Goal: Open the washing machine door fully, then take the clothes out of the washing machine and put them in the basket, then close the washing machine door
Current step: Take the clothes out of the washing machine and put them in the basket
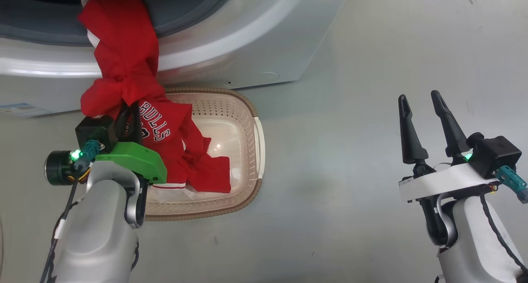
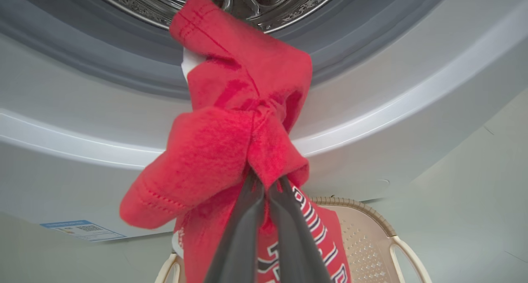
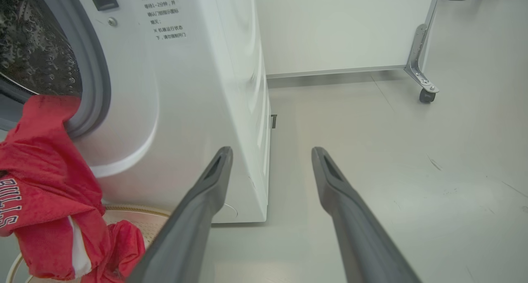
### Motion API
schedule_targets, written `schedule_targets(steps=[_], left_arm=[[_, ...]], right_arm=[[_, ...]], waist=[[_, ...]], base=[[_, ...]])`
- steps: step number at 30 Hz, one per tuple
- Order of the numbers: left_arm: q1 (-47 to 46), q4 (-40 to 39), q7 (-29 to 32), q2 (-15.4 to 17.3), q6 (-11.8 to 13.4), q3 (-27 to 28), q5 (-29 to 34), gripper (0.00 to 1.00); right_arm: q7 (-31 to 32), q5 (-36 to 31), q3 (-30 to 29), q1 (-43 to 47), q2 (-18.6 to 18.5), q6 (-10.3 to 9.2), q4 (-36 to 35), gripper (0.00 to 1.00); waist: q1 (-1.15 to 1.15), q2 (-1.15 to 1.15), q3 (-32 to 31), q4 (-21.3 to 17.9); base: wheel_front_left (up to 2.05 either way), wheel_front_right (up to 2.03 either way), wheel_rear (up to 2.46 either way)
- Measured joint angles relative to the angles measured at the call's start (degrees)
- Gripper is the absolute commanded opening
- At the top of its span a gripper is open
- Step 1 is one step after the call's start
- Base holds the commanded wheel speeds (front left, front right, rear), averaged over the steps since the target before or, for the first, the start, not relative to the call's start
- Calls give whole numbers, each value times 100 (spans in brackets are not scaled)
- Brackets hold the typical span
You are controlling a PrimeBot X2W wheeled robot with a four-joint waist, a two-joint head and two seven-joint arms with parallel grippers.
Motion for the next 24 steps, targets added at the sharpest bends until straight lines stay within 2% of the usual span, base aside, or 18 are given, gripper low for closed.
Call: schedule_targets(steps=[12,21,24], left_arm=[[436,-1037,-49,-18,4,-550,316,0],[887,-1728,-33,-16,65,-698,339,0],[1068,-1792,163,-16,113,-754,342,0]], right_arm=[[0,-56,-96,221,-79,-1,4,100],[0,-68,-32,252,-75,-1,-2,100],[0,-68,11,287,-75,-1,-21,100]], waist=[[0,0,-286,331],[0,0,-487,504],[0,0,-480,510]], base=[[0,0,0],[0,0,0],[0,0,0]])
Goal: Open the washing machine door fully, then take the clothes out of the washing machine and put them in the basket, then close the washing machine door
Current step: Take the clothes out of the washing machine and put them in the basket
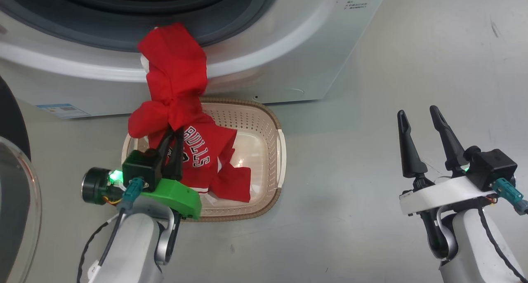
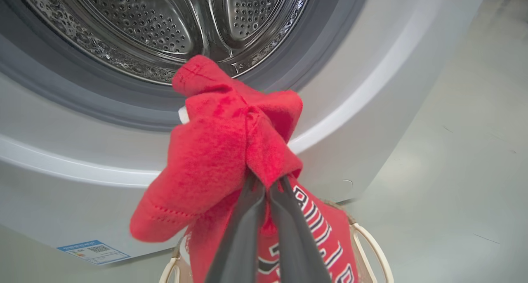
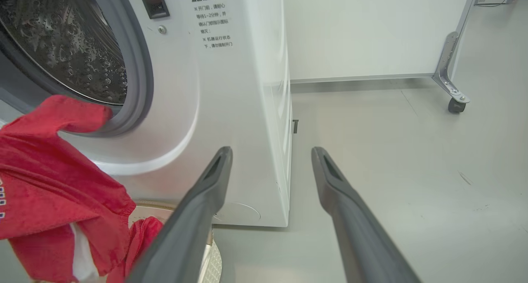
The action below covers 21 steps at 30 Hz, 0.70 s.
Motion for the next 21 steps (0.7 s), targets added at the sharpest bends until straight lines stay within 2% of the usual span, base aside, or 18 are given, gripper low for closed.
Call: schedule_targets(steps=[12,21], left_arm=[[595,174,733,13,55,-191,-68,0],[381,823,1336,91,55,-134,-88,0]], right_arm=[[0,0,130,15,45,18,-47,100],[0,13,179,-48,71,18,-111,100]], waist=[[0,0,115,-156],[0,0,408,-437]], base=[[0,0,0],[0,0,0]])
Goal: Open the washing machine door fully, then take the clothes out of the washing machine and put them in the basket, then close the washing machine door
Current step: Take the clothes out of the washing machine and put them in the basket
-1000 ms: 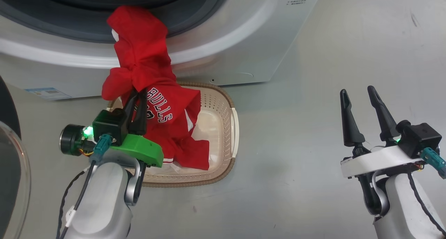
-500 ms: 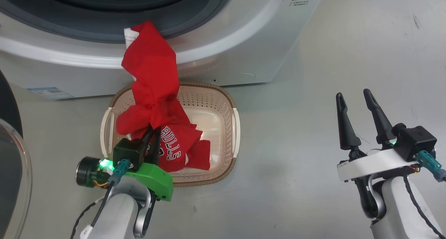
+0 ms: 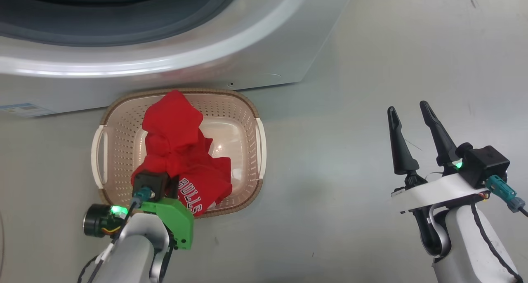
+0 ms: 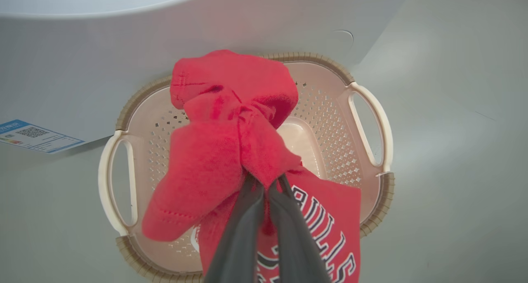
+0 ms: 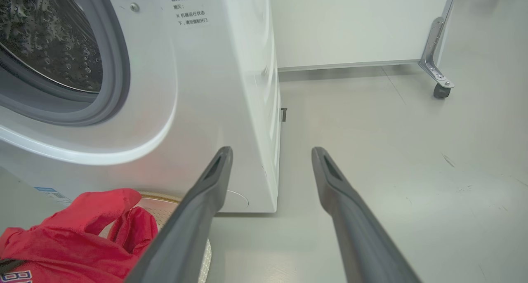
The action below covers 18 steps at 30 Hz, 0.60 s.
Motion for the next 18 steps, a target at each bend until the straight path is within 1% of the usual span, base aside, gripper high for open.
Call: schedule_targets(steps=[4,12,16,18], left_arm=[[-445,302,237,30,-1,87,-44,0],[-1115,1232,850,140,-1,219,-174,0],[-1524,1607,981,194,-2,209,-156,0],[-1678,1710,944,192,-2,250,-157,0]], right_arm=[[0,10,12,-65,15,26,-37,100],[0,64,174,-279,44,27,-54,100],[0,114,219,-386,53,29,-52,100],[0,115,220,-424,56,29,-49,100]], waist=[[0,0,150,-122],[0,0,492,-384],[0,0,691,-589],[0,0,762,-668]], base=[[0,0,0],[0,0,0],[0,0,0],[0,0,0]])
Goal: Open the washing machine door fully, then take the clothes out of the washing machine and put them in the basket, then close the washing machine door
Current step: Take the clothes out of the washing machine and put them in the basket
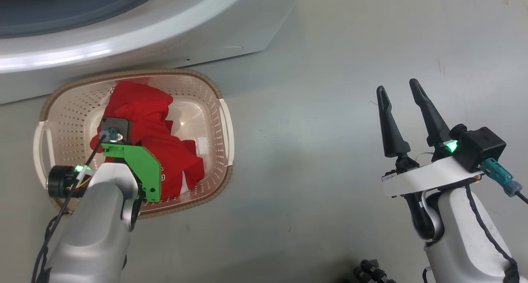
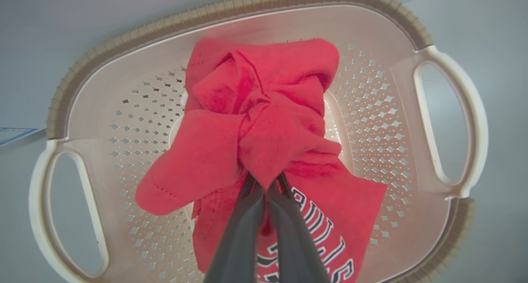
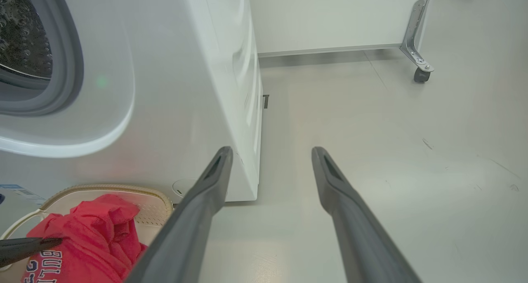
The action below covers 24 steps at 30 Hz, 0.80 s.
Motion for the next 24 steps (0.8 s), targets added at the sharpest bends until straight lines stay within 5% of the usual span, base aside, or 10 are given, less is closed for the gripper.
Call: schedule_targets(steps=[3,4,5,24], left_arm=[[-154,196,-57,-21,-2,73,-20,0],[-179,268,-71,-29,-3,81,-27,42],[-193,338,-71,-37,-4,97,-49,100],[-90,634,-1710,-156,-105,425,-279,100]], right_arm=[[0,20,-22,-10,7,1,13,100],[0,44,-22,-14,10,1,20,100],[0,48,-22,-19,13,1,23,100],[-1,37,-241,-76,20,2,200,100]], waist=[[0,0,85,-99],[0,0,106,-124],[0,0,123,-146],[0,0,-288,133]], base=[[0,0,0],[0,0,0],[0,0,0],[0,0,0]])
